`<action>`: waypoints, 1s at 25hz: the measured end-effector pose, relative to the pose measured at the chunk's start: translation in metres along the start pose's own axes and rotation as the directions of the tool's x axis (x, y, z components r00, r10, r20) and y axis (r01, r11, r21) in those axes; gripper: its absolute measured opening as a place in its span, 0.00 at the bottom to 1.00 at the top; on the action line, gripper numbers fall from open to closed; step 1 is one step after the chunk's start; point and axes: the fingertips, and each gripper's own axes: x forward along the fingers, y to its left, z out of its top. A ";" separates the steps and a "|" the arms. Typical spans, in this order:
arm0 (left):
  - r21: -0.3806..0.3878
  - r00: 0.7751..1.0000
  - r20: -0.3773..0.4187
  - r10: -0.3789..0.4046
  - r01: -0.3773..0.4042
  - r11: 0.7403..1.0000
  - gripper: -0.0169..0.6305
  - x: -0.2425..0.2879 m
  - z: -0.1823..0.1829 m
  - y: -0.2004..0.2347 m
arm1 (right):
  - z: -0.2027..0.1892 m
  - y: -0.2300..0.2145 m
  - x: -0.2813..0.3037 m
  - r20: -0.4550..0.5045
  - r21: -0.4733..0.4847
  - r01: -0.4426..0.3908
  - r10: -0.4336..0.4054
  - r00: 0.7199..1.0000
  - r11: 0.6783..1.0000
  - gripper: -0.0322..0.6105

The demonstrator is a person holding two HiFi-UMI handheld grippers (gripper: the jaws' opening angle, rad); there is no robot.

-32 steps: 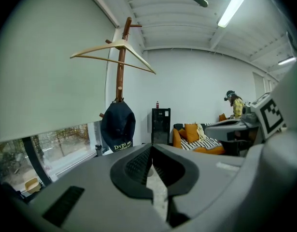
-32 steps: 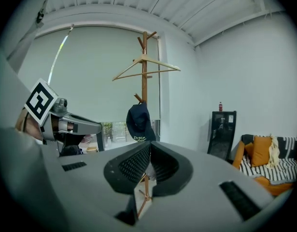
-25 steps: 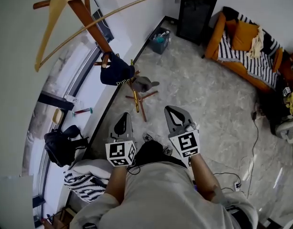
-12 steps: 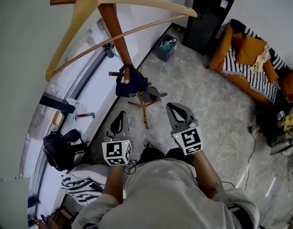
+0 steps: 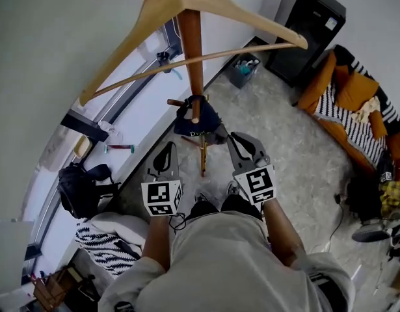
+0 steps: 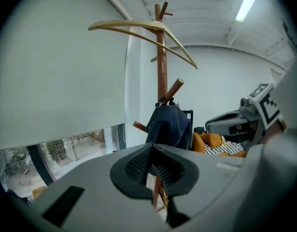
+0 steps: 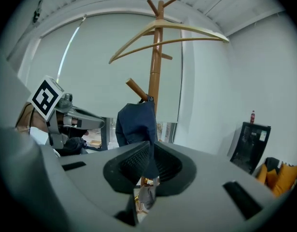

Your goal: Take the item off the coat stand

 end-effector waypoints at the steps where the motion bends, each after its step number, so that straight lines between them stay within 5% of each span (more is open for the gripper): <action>1: -0.002 1.000 -0.002 0.008 -0.008 1.000 0.04 0.002 0.001 0.001 | 0.003 -0.001 0.005 0.004 -0.009 -0.008 0.008 1.000 1.000 0.06; 3: 0.006 1.000 -0.018 0.020 -0.020 1.000 0.05 0.007 -0.001 0.005 | 0.006 -0.001 0.015 0.005 -0.032 -0.033 0.033 0.999 0.999 0.07; 6: 0.003 0.999 -0.047 0.024 -0.024 1.000 0.18 0.015 -0.006 0.008 | 0.004 0.004 0.025 -0.003 -0.040 -0.081 0.081 0.997 0.996 0.31; 9: 0.002 0.998 -0.069 0.004 -0.004 1.000 0.29 0.023 -0.008 0.008 | 0.005 0.005 0.034 -0.003 -0.035 -0.097 0.097 0.995 0.995 0.31; 15: 0.005 0.995 -0.103 -0.004 0.004 1.000 0.31 0.047 -0.013 0.012 | 0.001 0.006 0.055 -0.046 -0.144 -0.086 0.080 0.996 0.986 0.31; 20: 0.046 0.992 -0.125 -0.032 0.038 0.998 0.31 0.066 -0.017 0.012 | -0.003 0.009 0.071 -0.073 -0.116 -0.102 0.094 0.993 0.988 0.31; 23: 0.073 0.992 -0.118 -0.055 0.064 0.995 0.30 0.070 -0.012 0.009 | 0.001 0.008 0.075 -0.068 -0.131 -0.087 0.079 0.995 0.987 0.22; 25: 0.069 0.994 -0.089 -0.059 0.065 0.996 0.18 0.069 -0.006 0.008 | 0.004 0.007 0.076 -0.062 -0.134 -0.073 0.065 0.996 0.988 0.14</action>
